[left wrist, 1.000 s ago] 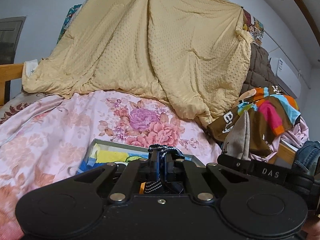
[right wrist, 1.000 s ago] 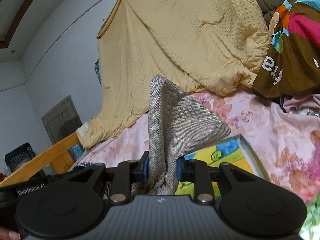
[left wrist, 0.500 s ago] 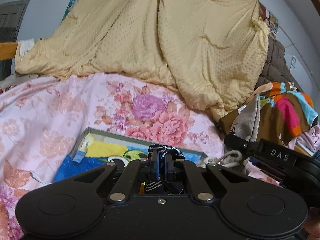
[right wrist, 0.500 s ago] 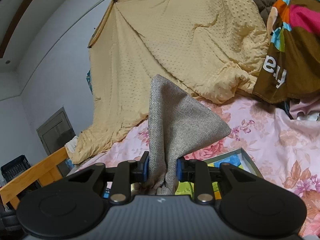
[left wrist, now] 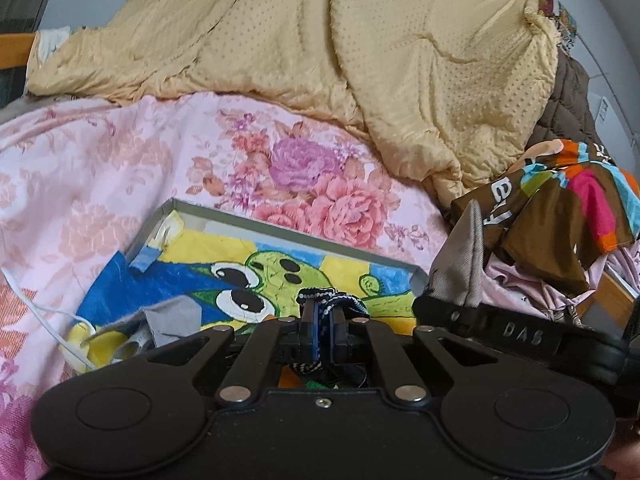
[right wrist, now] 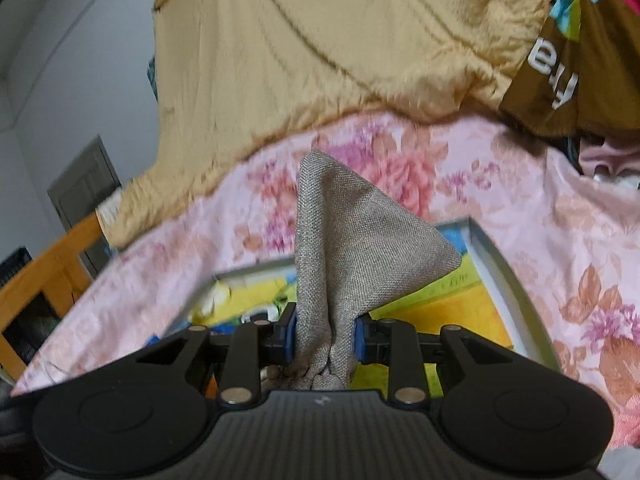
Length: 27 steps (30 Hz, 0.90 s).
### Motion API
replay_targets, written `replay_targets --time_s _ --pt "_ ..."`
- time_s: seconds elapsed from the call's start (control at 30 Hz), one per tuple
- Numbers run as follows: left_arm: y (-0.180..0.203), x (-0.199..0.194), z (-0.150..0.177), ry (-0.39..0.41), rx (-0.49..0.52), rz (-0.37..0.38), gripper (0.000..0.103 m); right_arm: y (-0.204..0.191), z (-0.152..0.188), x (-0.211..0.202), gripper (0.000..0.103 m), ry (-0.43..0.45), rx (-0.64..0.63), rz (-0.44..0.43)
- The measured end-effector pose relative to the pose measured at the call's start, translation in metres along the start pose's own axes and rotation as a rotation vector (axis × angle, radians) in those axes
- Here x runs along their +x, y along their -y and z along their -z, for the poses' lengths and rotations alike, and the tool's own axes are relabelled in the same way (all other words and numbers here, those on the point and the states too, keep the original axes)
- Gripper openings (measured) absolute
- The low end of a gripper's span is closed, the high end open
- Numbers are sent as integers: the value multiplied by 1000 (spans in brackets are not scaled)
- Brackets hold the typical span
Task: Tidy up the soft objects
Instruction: 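Lower the right tool with the pouch while the left tool lowers the sock into the tray, then open the right tool to drop the pouch while the left tool releases the sock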
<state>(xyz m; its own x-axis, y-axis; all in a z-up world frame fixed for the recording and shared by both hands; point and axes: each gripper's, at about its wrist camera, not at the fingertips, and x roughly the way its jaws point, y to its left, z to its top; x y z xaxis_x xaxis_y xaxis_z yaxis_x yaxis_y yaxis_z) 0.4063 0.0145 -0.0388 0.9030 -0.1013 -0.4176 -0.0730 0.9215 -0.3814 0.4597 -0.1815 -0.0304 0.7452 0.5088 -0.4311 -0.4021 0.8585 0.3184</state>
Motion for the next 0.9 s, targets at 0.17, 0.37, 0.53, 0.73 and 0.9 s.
replay_targets --time_s 0.17,0.37,0.53,0.73,0.9 --pt "-3 6 3 -24 -18 -13 5 0 5 7 31 -53 -2 10" --pt "-7 9 5 -54 -34 -22 5 1 7 12 34 -86 -5 21" --pt "-7 11 7 -78 -28 -35 8 0 6 12 37 -96 -10 27" --pt "-6 9 6 -95 -16 -59 14 1 6 11 44 -109 -12 43" --pt "-6 6 2 -108 -11 -68 30 1 6 9 50 -124 -15 55"
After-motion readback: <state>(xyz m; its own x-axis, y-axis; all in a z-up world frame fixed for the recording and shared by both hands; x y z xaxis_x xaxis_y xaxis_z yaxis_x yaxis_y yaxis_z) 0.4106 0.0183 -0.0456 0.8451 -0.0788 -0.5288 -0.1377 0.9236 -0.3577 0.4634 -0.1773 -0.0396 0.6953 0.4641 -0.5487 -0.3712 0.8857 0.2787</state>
